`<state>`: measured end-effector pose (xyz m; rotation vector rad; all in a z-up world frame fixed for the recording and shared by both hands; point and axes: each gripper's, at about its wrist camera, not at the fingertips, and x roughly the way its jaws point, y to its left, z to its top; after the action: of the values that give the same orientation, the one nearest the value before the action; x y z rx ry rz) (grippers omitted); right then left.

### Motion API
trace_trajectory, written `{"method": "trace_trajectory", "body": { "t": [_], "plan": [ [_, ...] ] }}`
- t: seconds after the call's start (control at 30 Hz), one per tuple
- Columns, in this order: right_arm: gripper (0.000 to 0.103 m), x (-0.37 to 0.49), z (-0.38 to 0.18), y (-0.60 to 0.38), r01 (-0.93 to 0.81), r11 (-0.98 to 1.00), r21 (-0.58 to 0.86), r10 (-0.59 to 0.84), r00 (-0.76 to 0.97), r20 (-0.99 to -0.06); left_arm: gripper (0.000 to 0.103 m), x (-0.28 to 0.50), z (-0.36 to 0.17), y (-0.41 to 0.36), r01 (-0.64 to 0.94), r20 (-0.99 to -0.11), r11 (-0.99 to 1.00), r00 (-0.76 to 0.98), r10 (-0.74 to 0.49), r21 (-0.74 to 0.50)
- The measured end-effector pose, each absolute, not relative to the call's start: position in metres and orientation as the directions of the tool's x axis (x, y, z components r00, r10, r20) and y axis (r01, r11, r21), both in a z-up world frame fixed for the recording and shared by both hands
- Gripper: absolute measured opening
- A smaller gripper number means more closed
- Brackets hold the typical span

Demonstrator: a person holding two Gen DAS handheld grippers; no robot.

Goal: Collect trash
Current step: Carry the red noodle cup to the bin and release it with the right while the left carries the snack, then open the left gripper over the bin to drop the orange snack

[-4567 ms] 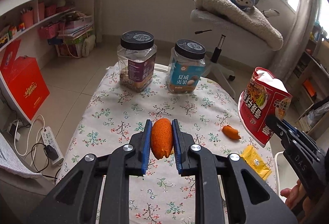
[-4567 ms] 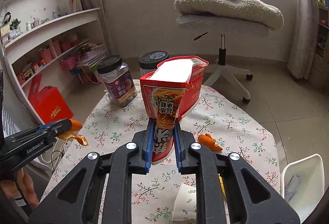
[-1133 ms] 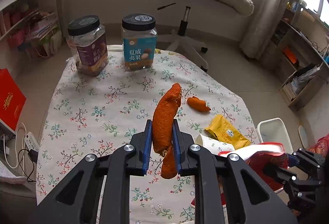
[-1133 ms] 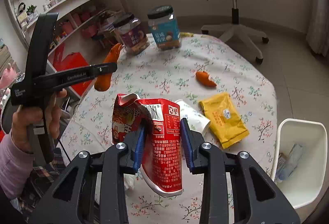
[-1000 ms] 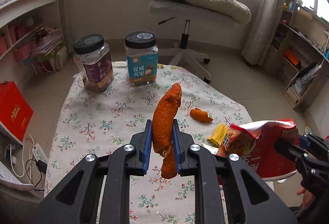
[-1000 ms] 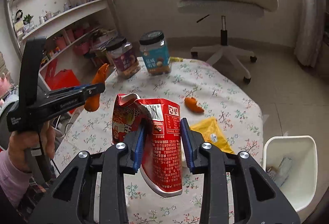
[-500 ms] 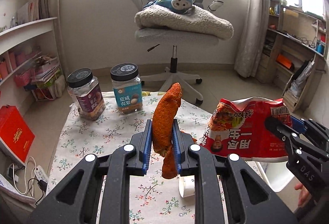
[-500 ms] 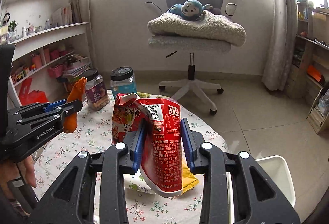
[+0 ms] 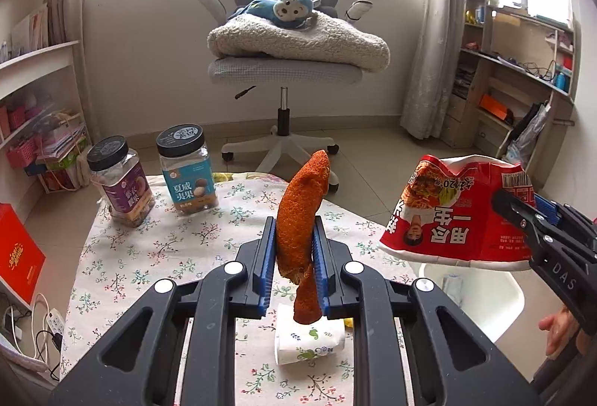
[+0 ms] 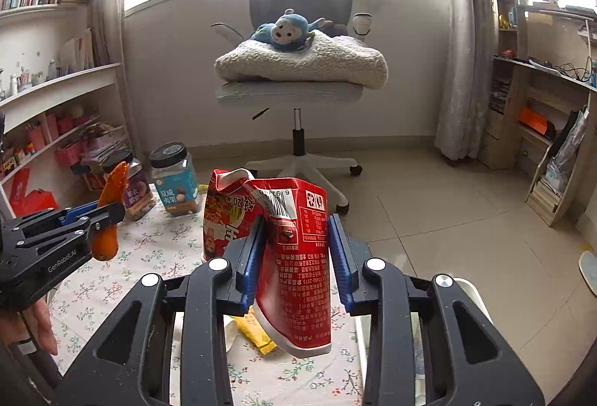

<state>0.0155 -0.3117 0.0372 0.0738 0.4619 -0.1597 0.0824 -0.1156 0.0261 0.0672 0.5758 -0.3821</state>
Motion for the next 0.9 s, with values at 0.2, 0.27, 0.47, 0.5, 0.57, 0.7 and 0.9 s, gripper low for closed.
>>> {"method": "trace_trajectory", "body": {
  "t": [0.2, 0.27, 0.47, 0.5, 0.57, 0.7, 0.9],
  "plan": [
    [0.032, 0.005, 0.038, -0.351, 0.274, 0.961, 0.026, -0.234, 0.862, -0.449, 0.019, 0.072, 0.028, -0.143, 0.416, -0.536, 0.909, 0.759, -0.369, -0.036],
    [0.032, 0.002, 0.038, -0.367, 0.313, 0.949, 0.032, -0.265, 0.850, -0.455, 0.019, 0.068, 0.028, -0.152, 0.433, -0.536, 0.901, 0.753, -0.382, -0.034],
    [0.032, -0.008, 0.032, -0.409, 0.424, 0.904, 0.050, -0.347, 0.798, -0.492, 0.019, 0.059, 0.027, -0.188, 0.493, -0.549, 0.870, 0.719, -0.427, -0.032],
    [0.032, -0.010, 0.030, -0.415, 0.441, 0.896, 0.052, -0.359, 0.789, -0.499, 0.019, 0.057, 0.026, -0.195, 0.504, -0.551, 0.863, 0.712, -0.436, -0.032],
    [0.033, -0.016, 0.028, -0.426, 0.473, 0.879, 0.062, -0.379, 0.771, -0.511, 0.019, 0.052, 0.026, -0.211, 0.529, -0.554, 0.848, 0.698, -0.453, -0.028],
    [0.038, -0.026, 0.025, -0.449, 0.524, 0.847, 0.091, -0.405, 0.746, -0.528, 0.019, 0.041, 0.025, -0.245, 0.578, -0.561, 0.816, 0.668, -0.488, -0.022],
    [0.059, -0.047, 0.028, -0.481, 0.599, 0.789, 0.137, -0.463, 0.727, -0.508, 0.019, 0.032, 0.016, -0.292, 0.632, -0.592, 0.773, 0.604, -0.534, -0.053]
  ]
}}
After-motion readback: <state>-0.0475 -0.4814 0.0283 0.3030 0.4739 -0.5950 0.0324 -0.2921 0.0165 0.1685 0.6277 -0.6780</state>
